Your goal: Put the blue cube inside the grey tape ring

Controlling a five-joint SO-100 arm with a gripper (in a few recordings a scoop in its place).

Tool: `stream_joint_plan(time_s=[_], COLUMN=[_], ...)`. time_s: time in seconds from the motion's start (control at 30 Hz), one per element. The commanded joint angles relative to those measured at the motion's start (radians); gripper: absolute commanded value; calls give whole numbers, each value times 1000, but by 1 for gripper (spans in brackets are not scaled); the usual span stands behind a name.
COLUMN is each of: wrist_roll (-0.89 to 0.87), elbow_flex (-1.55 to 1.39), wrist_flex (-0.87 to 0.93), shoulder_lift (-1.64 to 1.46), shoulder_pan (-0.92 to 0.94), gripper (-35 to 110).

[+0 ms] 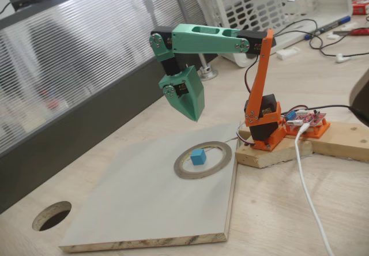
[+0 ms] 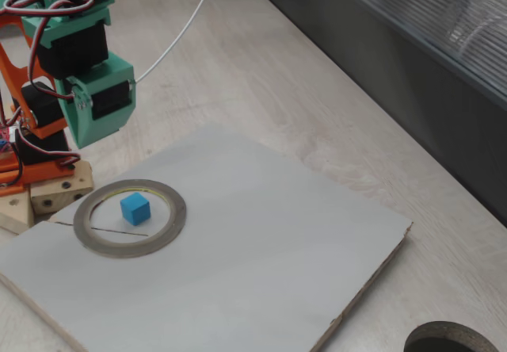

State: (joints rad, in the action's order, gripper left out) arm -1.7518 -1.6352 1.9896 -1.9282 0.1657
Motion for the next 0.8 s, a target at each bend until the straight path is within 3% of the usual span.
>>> stream_joint_plan(time_s=[0.0, 0.77], wrist_roll=[-9, -17], elbow_flex=[14, 12], wrist_flex=[25, 25], shoulder_lift=[-26, -26], shoulder_pan=[3, 12], gripper=[-1, -1])
